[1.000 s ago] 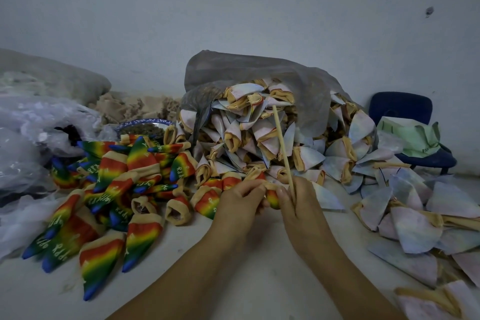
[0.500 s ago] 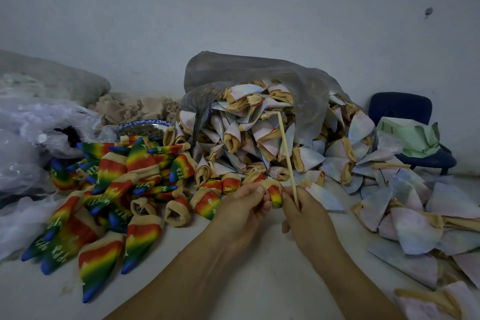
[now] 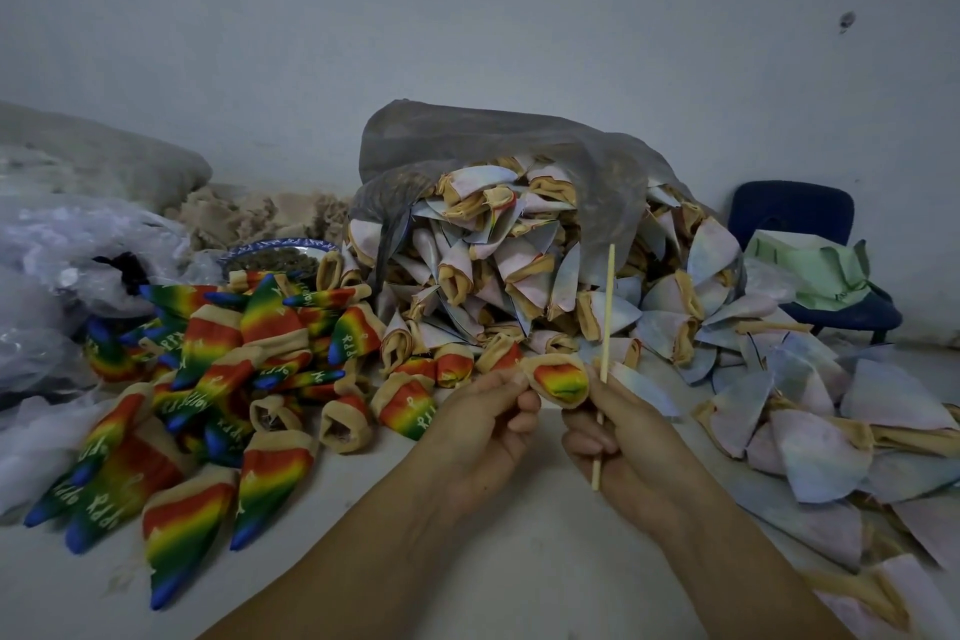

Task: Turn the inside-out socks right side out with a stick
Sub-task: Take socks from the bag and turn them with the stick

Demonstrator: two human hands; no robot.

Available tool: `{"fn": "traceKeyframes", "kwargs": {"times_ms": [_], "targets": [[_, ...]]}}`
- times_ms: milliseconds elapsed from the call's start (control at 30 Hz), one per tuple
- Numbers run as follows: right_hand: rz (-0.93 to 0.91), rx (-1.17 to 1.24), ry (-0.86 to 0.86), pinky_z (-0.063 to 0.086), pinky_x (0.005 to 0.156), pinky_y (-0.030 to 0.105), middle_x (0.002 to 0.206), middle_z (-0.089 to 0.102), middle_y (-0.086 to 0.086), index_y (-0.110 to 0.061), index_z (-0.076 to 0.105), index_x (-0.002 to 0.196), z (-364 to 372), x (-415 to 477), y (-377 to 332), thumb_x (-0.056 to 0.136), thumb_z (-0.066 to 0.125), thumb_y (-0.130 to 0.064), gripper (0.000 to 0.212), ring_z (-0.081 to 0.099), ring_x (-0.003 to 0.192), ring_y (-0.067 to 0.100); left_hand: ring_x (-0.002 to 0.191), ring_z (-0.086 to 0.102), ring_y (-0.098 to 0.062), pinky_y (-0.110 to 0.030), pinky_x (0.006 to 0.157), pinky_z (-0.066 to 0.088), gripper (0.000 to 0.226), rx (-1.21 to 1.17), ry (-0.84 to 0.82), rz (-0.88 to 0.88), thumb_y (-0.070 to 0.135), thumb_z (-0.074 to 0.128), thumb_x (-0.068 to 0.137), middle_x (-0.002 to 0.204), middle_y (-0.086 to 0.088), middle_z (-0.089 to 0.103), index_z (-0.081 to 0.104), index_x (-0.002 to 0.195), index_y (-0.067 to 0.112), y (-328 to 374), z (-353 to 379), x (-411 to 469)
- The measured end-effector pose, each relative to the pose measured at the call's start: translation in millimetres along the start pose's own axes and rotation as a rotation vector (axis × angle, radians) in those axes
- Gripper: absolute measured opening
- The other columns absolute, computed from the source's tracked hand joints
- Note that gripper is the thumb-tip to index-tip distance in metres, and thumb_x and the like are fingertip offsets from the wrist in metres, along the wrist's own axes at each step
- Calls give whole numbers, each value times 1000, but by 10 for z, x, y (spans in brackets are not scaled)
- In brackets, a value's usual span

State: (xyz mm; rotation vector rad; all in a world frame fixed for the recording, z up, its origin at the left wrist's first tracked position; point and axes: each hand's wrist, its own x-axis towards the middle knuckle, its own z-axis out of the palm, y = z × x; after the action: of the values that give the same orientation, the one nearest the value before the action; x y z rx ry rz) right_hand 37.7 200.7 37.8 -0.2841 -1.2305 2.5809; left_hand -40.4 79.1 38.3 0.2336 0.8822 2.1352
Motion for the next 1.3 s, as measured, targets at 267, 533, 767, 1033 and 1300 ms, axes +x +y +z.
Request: {"fn": "traceKeyframes", "kwargs": {"times_ms": [267, 533, 767, 1033, 1300], "targets": [[-74, -101, 84, 36, 39, 18, 52, 37, -3, -10, 56, 79, 53, -1, 56, 98, 46, -26, 26, 27, 40, 5, 39, 34, -3, -15, 40, 27, 23, 200, -233, -107, 6, 47, 94, 54, 1, 45, 68, 85, 8, 11, -47, -51], [-185, -477, 149, 33, 42, 20, 51, 32, -2, -13, 57, 87, -3, -33, 51, 100, 43, -31, 26, 29, 40, 5, 55, 49, -6, -18, 50, 42, 27, 270, -84, 24, 25, 71, 80, 71, 0, 61, 73, 102, 8, -67, -82, 1], [-476, -877, 160, 40, 44, 15, 71, 59, -29, -39, 61, 101, 88, -98, 73, 89, 61, -34, 13, 43, 45, 3, 51, 50, -6, -17, 47, 44, 27, 212, 52, 141, 20, 66, 82, 76, -6, 64, 66, 102, 2, -31, -106, 18], [-623, -1144, 154, 37, 62, 7, 68, 57, -16, -34, 61, 84, 66, -59, 75, 92, 59, -22, 14, 53, 67, -7, 52, 45, -5, -17, 48, 40, 27, 279, -46, 48, 26, 63, 87, 71, -2, 57, 74, 99, 5, -32, -140, -6], [-585, -1222, 102, 36, 60, 13, 71, 55, -22, -43, 54, 84, 9, -25, 58, 94, 56, -20, 25, 53, 71, -7, 50, 44, -6, -17, 46, 39, 25, 265, -37, 72, 28, 69, 80, 70, -5, 55, 67, 89, 6, -11, -164, 11]]}}
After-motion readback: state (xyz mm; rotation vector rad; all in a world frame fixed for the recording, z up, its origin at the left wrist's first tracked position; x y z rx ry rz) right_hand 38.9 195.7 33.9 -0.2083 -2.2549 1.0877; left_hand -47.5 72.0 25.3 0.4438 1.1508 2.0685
